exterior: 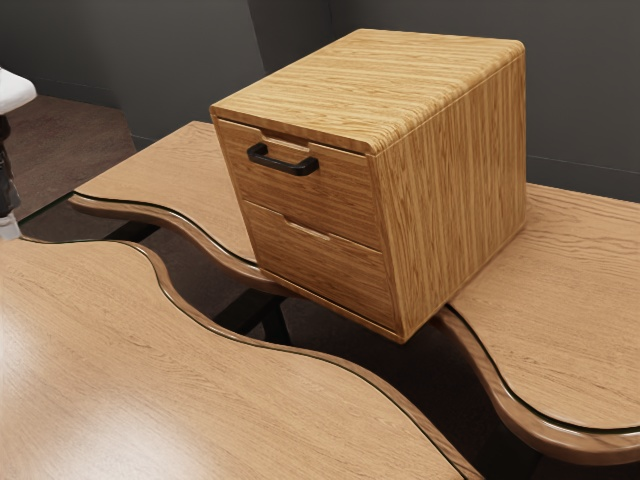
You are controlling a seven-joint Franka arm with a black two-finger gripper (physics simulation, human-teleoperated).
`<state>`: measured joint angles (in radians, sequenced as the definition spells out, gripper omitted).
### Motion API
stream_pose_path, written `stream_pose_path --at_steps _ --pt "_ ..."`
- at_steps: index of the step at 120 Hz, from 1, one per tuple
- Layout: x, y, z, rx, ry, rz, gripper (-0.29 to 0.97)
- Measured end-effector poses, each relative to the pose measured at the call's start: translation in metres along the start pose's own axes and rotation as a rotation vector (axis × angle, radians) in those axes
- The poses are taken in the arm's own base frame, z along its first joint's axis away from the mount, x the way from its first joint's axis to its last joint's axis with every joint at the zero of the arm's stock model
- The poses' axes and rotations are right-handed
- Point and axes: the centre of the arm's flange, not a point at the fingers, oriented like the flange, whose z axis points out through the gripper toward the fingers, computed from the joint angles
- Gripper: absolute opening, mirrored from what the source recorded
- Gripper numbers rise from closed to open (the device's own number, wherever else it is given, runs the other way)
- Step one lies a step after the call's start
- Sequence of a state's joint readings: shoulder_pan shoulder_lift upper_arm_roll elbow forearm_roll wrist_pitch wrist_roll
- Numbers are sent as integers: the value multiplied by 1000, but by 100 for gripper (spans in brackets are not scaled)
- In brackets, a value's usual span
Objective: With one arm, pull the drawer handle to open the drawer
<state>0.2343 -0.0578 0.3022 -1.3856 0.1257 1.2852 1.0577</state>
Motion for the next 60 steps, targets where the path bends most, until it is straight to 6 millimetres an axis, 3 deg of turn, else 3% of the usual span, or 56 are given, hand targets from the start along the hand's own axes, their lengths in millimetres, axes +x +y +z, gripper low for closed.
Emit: stream_pose_path --at_steps 15,17,21,24,34,42,46,60 --pt "1 2 -2 2 9 48 68" --pt "-3 6 -11 16 24 54 68" --pt "-16 25 -48 81 80 73 68" --pt "-14 39 -65 110 107 102 68" --pt "41 92 -85 134 138 295 68" --pt "108 119 -71 127 111 459 68" --pt "132 130 -66 131 103 526 68" --pt "167 150 -61 165 108 677 68"
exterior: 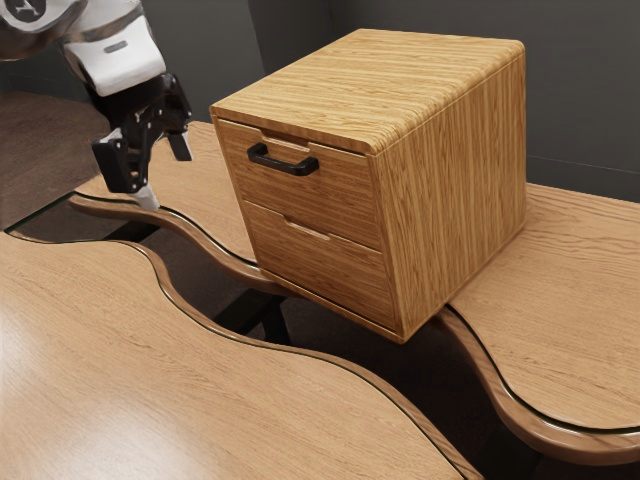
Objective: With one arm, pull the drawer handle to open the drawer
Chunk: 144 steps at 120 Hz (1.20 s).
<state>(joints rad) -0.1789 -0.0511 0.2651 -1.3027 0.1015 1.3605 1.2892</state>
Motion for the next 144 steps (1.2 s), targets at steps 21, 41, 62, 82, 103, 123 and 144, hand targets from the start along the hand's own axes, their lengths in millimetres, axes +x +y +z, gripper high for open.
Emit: stream_pose_path --at_steps 21,41,62,82,103,123,144 --pt "-16 -3 34 64 32 104 68" --pt "5 -14 35 214 59 234 68" --pt "21 -29 35 325 58 348 68" --pt "35 -41 42 391 38 438 68" --pt "44 -42 61 415 -9 533 68" --pt "40 -47 75 418 -39 581 68" --pt "45 -53 88 419 -50 621 68"
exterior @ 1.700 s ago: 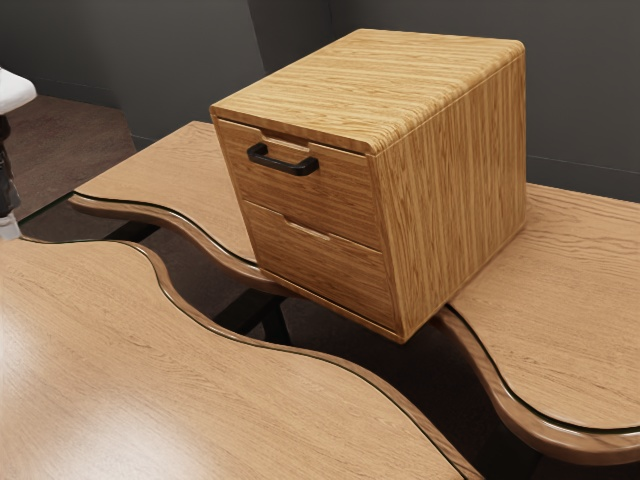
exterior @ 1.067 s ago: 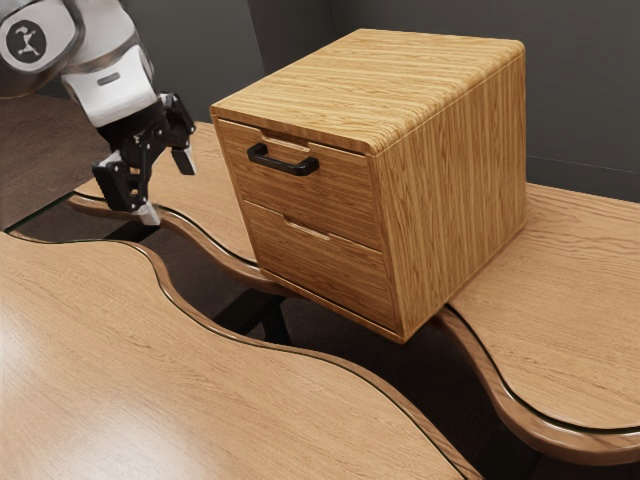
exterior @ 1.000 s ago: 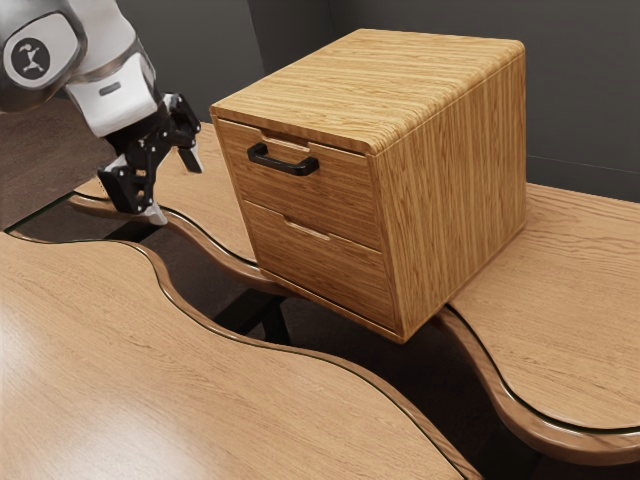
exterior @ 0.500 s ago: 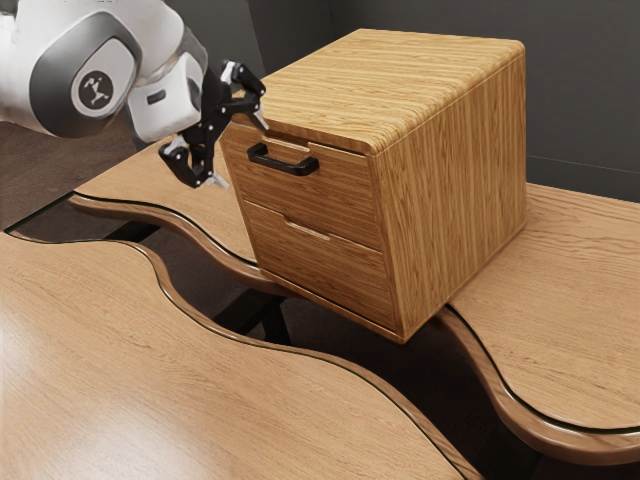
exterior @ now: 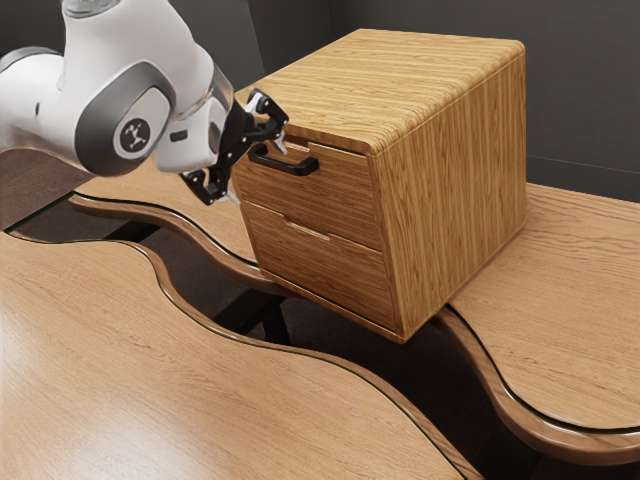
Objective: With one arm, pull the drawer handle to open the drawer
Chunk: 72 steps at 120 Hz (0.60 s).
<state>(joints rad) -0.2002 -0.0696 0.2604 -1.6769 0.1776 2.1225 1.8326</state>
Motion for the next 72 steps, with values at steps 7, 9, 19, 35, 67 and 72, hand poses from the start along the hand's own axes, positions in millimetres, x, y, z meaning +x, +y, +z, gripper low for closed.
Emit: stream_pose_path --at_steps 7,9,19,35,67,72 --pt "-3 1 2 1 1 -3 68" --pt "-5 1 3 1 0 -5 68" --pt "-12 3 12 -10 -4 -12 68" --pt "-14 4 20 -17 -5 -11 68" --pt "-13 12 35 -25 2 -19 68" --pt "-13 17 32 -21 6 -22 68"
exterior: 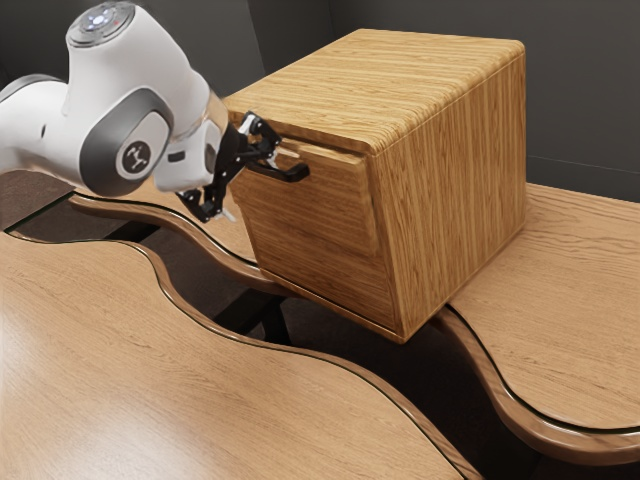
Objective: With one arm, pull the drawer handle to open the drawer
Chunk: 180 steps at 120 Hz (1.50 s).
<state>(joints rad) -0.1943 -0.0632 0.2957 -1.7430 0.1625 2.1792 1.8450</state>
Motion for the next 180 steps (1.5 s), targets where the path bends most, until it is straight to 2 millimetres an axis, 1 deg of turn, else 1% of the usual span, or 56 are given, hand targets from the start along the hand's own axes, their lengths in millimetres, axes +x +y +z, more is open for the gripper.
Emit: stream_pose_path --at_steps 15,24,43,50,65,83,97,114,124,136,149,171,180 --pt "-6 17 -9 6 4 -14 68" --pt "-5 26 -10 4 10 -14 68" --pt "0 32 -22 -2 23 -4 68" --pt "0 36 -27 -13 29 -4 66" --pt "0 43 -34 -44 43 0 67" --pt "4 58 -42 -68 63 6 67" --pt "8 64 -54 -82 73 15 68" --pt "5 75 -65 -109 82 10 66" --pt "3 84 -67 -132 84 7 67" --pt "12 92 -78 -147 73 20 68" --pt "18 103 -83 -159 72 26 68" --pt "19 117 -92 -160 77 23 67" --pt "17 120 -101 -150 75 18 67"
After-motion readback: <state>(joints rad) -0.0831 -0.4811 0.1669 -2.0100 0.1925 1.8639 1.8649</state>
